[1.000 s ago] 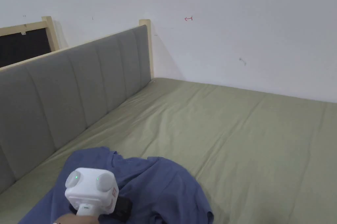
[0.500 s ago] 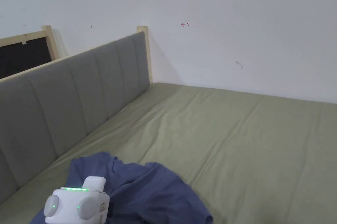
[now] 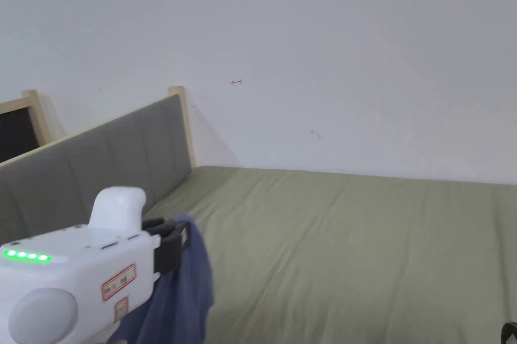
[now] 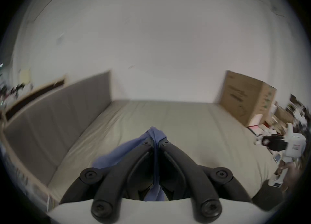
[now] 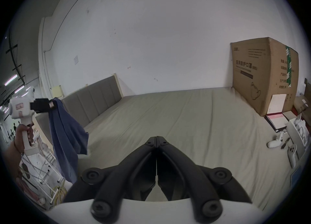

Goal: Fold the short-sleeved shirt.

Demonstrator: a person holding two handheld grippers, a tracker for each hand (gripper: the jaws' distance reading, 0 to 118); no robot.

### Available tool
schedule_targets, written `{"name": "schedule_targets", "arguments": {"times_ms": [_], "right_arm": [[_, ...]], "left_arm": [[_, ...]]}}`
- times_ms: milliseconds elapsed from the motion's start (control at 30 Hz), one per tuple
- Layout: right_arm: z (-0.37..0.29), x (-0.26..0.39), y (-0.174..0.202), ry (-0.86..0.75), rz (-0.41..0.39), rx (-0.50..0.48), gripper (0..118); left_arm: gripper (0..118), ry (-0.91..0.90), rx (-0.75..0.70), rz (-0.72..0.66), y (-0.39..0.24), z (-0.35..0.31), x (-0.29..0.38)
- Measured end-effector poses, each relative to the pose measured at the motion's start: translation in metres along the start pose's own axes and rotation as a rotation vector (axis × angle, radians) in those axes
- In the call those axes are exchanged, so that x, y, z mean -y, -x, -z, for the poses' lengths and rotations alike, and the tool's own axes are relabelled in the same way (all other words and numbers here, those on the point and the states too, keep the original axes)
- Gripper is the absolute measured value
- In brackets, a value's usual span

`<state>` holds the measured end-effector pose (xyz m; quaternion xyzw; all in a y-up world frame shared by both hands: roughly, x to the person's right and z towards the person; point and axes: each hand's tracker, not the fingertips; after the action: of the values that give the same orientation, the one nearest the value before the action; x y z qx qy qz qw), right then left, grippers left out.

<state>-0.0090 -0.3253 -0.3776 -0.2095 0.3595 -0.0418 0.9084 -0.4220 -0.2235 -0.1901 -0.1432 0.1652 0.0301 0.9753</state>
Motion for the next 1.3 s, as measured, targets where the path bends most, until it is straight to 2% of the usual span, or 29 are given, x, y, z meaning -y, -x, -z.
{"name": "schedule_targets", "arguments": {"times_ms": [133, 333, 433, 500, 567, 667, 733, 867, 900, 933, 1000, 1033, 1100, 1167, 1300], "right_arm": [[-0.026, -0.009, -0.016, -0.079, 0.028, 0.039, 0], [-0.083, -0.017, -0.050, -0.273, 0.071, 0.128, 0], [-0.106, -0.017, -0.069, -0.332, 0.055, 0.188, 0], [-0.112, -0.017, -0.081, -0.309, 0.034, 0.235, 0], [-0.115, -0.015, -0.092, -0.280, 0.031, 0.274, 0], [-0.115, -0.004, -0.111, -0.230, 0.086, 0.276, 0], [-0.114, 0.008, -0.119, -0.218, 0.132, 0.277, 0], [-0.106, 0.027, -0.128, -0.173, 0.192, 0.279, 0], [-0.103, 0.031, -0.129, -0.161, 0.193, 0.280, 0], [-0.101, 0.033, -0.129, -0.149, 0.193, 0.281, 0], [-0.096, 0.036, -0.129, -0.126, 0.190, 0.285, 0], [-0.095, 0.036, -0.129, -0.117, 0.188, 0.288, 0], [-0.092, 0.034, -0.128, -0.102, 0.183, 0.287, 0], [-0.091, 0.029, -0.124, -0.100, 0.172, 0.281, 0], [-0.093, 0.014, -0.111, -0.131, 0.131, 0.277, 0]], "left_arm": [[3, -0.069, 0.213, 0.008, -0.080, 0.001, -0.035], [3, 0.035, 0.481, 0.010, -0.190, 0.036, -0.041], [3, 0.088, 0.600, 0.009, -0.242, 0.057, -0.023], [3, 0.195, 0.630, 0.027, -0.272, 0.078, -0.005], [3, 0.412, 0.687, 0.008, -0.293, 0.111, 0.027], [3, 0.799, 0.664, -0.032, -0.311, 0.160, 0.098], [3, 0.983, 0.602, -0.044, -0.315, 0.181, 0.147], [5, 1.101, 0.481, -0.125, -0.304, 0.201, 0.210], [12, 1.085, 0.483, -0.162, -0.297, 0.200, 0.213], [32, 1.081, 0.479, -0.213, -0.291, 0.198, 0.213], [115, 1.071, 0.495, -0.285, -0.282, 0.194, 0.206], [118, 1.056, 0.508, -0.294, -0.278, 0.194, 0.199], [115, 0.979, 0.536, -0.300, -0.269, 0.186, 0.180], [115, 0.895, 0.504, -0.286, -0.257, 0.178, 0.151], [115, 0.548, 0.406, -0.274, -0.227, 0.139, 0.096]]}}
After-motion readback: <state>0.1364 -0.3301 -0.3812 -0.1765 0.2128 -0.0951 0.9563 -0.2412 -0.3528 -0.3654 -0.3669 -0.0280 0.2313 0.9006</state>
